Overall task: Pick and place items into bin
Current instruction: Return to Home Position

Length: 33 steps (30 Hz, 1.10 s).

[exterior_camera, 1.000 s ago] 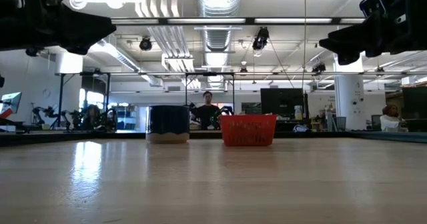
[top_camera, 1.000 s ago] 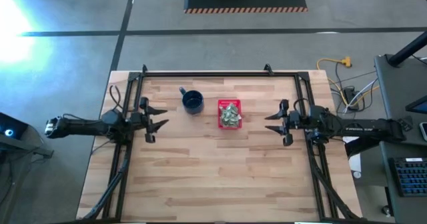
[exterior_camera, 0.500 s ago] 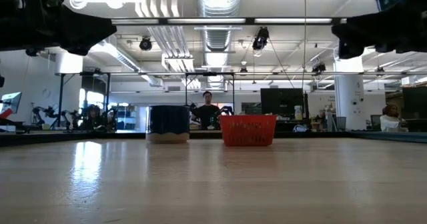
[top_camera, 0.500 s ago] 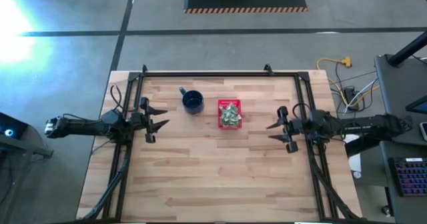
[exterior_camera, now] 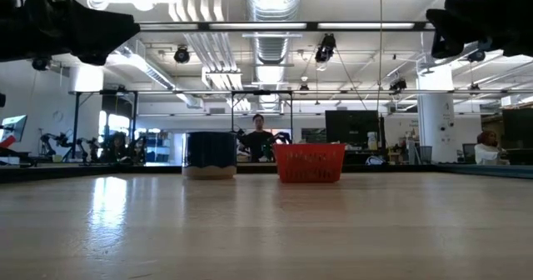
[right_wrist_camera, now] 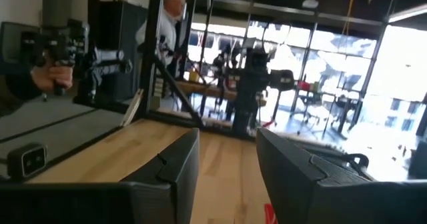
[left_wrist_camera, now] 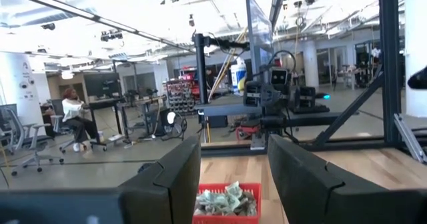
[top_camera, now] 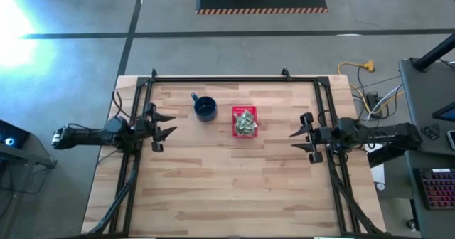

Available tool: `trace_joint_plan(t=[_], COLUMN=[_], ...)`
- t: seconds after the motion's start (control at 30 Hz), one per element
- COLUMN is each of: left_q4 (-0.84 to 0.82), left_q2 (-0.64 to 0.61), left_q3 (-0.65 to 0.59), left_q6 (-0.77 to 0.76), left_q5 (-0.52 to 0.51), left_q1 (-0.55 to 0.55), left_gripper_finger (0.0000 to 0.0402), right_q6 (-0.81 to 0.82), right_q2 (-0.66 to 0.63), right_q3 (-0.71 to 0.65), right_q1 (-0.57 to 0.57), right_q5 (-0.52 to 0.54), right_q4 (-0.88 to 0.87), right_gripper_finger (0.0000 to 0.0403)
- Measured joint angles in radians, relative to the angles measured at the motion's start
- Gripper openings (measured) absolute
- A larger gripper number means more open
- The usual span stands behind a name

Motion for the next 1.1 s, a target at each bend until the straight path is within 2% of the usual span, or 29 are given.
trace_joint_plan(t=[0.23,0.6,1.1], left_q4=[-0.022,-0.063,-0.104], left_q2=[-0.075,-0.075,-0.069], left_q3=[-0.001,0.01,0.003], left_q6=[0.0,0.001,0.0], left_q5=[0.001,0.0,-0.001], left_q1=[0.0,0.0,0.0], left_gripper_finger=[0.016,0.016,0.016], right_q6=[-0.01,-0.012,0.006], right_q2=[-0.082,-0.169,-0.17], right_q3=[0.0,0.0,0.0], right_q1=[0.0,0.0,0.0], right_q5=[0.0,-0.002,-0.002], right_q4=[-0.052,-0.12,-0.235], right_gripper_finger=[0.0144,0.0138,0.0133])
